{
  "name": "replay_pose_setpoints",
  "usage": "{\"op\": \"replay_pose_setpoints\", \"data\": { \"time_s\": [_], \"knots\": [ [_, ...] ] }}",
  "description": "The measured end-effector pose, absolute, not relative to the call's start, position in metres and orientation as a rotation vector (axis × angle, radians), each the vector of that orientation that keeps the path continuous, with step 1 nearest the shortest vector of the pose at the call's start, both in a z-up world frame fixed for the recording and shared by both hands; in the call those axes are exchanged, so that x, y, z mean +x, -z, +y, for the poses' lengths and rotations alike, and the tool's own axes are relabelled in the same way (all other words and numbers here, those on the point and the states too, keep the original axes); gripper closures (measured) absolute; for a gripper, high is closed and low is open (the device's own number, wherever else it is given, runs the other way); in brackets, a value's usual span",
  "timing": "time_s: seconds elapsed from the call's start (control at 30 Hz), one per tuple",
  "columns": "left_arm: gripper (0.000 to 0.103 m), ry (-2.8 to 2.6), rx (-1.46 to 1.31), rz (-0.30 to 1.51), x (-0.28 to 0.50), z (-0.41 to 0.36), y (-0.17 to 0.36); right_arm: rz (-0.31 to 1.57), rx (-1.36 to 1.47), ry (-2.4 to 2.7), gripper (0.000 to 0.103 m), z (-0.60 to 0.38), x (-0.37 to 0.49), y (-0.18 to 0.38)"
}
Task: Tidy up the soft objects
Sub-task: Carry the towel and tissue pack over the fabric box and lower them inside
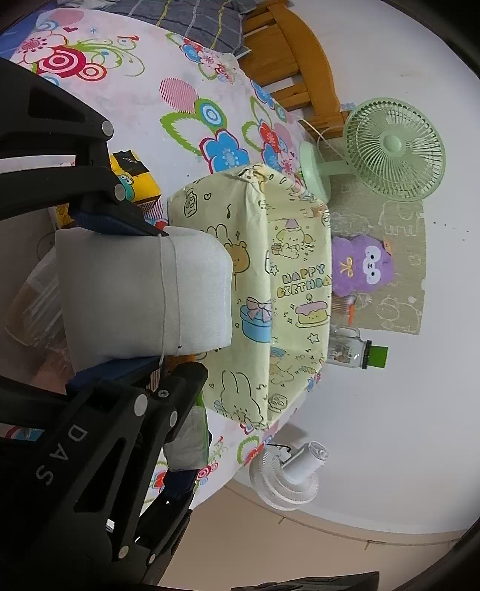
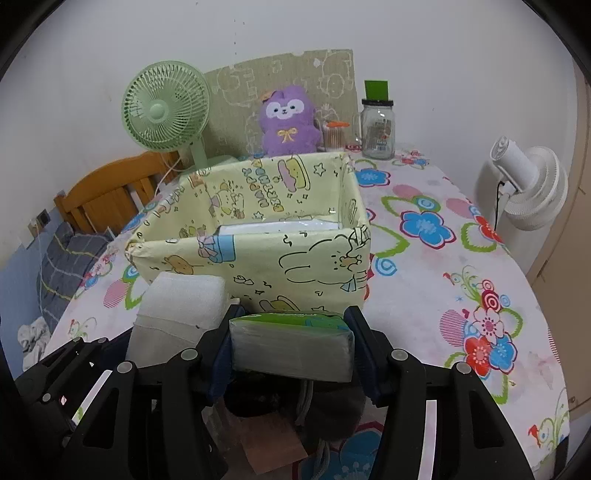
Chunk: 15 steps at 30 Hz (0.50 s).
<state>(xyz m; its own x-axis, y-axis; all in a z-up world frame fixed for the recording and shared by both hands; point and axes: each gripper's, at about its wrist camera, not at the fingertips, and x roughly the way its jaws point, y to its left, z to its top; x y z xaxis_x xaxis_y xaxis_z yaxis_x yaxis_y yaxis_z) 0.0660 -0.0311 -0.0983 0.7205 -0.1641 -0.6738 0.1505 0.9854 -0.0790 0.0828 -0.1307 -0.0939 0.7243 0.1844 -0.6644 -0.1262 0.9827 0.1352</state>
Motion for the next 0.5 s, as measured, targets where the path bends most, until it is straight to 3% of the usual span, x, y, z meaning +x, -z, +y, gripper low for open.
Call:
{"op": "replay_pose_setpoints", "data": {
  "time_s": [0.5],
  "knots": [
    [0.044, 0.163, 0.008, 0.667, 0.043, -0.033, 0.072, 0.662, 0.086, -0.162, 0.044, -0.134, 0.058, 0.066]
  ]
}}
